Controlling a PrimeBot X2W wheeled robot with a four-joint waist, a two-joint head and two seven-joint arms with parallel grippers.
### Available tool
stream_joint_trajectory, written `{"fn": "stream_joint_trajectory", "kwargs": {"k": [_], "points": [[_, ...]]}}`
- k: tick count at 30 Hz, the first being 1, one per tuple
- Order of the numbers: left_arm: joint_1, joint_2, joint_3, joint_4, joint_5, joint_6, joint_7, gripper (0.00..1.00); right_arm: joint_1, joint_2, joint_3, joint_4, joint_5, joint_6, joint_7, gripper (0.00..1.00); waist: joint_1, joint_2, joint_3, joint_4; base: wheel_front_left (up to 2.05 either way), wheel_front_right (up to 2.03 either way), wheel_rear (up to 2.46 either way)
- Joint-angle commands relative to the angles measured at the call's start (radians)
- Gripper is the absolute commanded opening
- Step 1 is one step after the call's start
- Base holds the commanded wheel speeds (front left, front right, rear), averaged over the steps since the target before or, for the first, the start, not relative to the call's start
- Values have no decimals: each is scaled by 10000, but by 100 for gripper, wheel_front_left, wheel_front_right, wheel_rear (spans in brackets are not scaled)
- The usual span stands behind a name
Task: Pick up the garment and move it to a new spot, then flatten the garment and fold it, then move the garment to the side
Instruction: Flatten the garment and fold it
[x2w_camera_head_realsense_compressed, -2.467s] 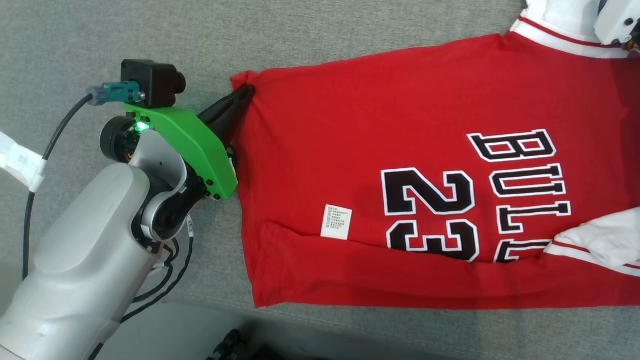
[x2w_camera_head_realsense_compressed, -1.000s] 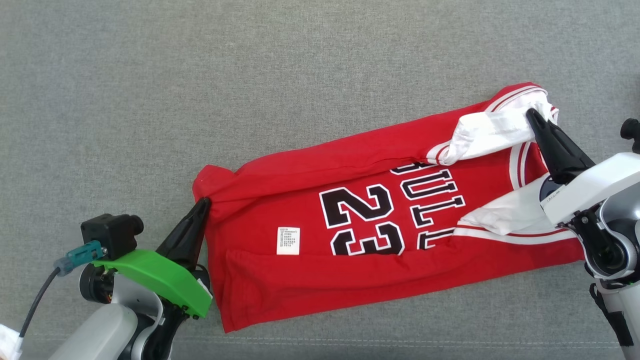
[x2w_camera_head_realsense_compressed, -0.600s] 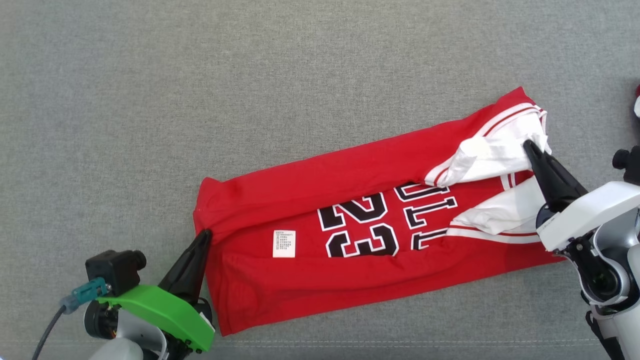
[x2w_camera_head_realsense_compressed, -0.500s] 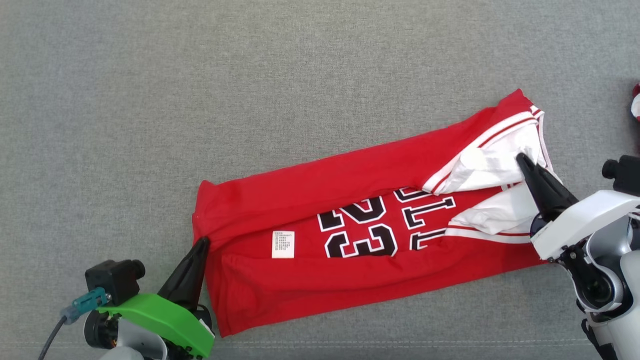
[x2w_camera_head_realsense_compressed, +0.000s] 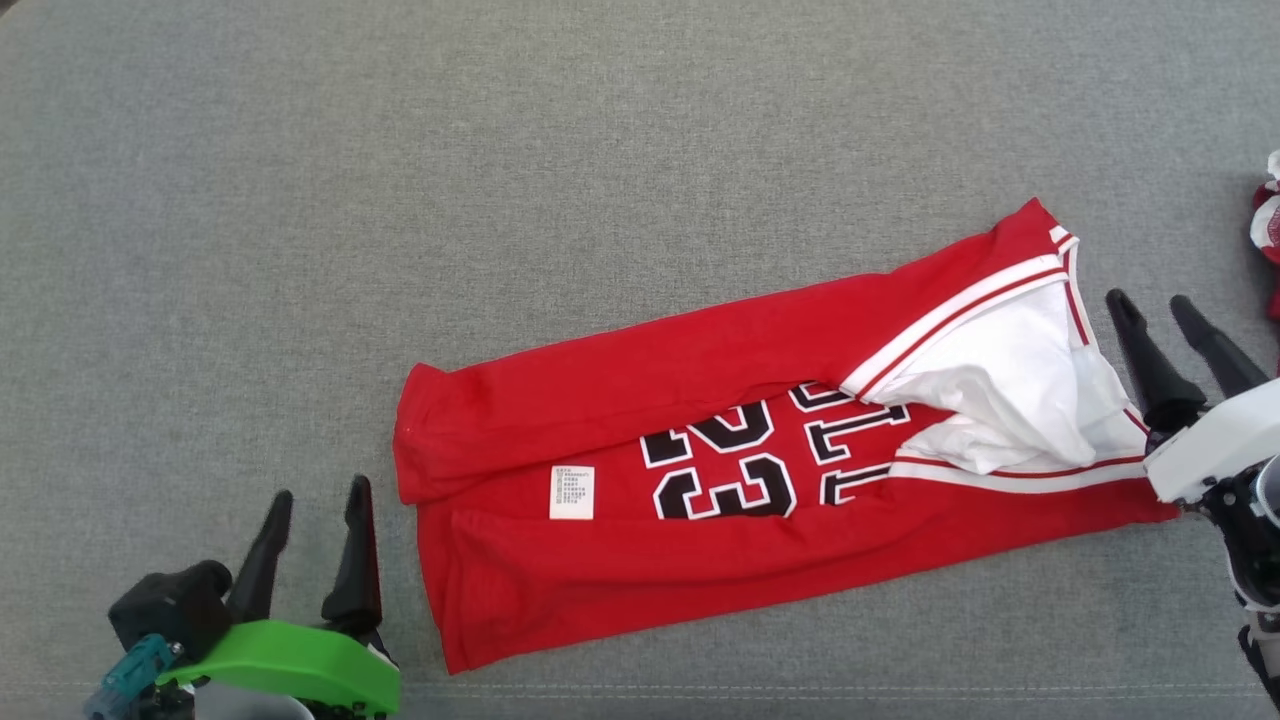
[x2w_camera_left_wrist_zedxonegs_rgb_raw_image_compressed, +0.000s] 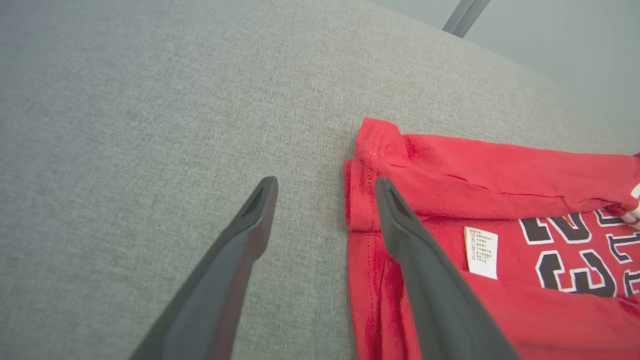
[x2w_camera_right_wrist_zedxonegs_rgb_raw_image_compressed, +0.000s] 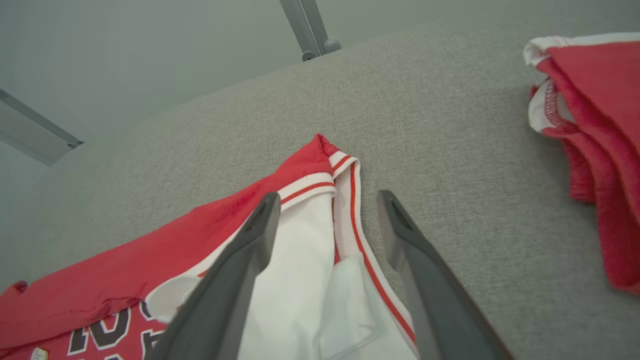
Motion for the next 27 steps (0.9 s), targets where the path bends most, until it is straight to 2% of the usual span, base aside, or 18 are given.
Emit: {"fn": "stream_joint_trajectory", "kwargs": {"k": [1,2,4,7,15,21,27], "points": [[135,-200,316,-164,375,240,-89,100,-297,-31,-154,31,-341,0,96,100,0,0,70,91,0,0,0],[135,-200,316,-164,375,240,-89,100,-297,-31,-154,31,-341,0,96,100,0,0,70,91,0,0,0],[96,-395,833,-392,1234,446,-135,100,-527,144,-222,204,-641,0,334,100,0,0,154,174,0,0,0],[286,-1059,1440,-603,2156,296,-125,100,-835,318,-105,573,-1126,0,620,100,0,0,319,318,0,0,0],[822,-2506,2487,-424,3692,-711,-131,100,-727,369,-87,1717,-2095,0,542,100,0,0,551,619,0,0,0],[1192,-3329,3298,-324,4524,-1412,-130,100,-332,392,82,2124,-1869,-3,700,100,0,0,514,618,0,0,0],[1327,-4000,3858,9,5156,-2077,-131,100,-9,422,672,2603,-1280,-9,1278,100,0,0,542,564,0,0,0]]}}
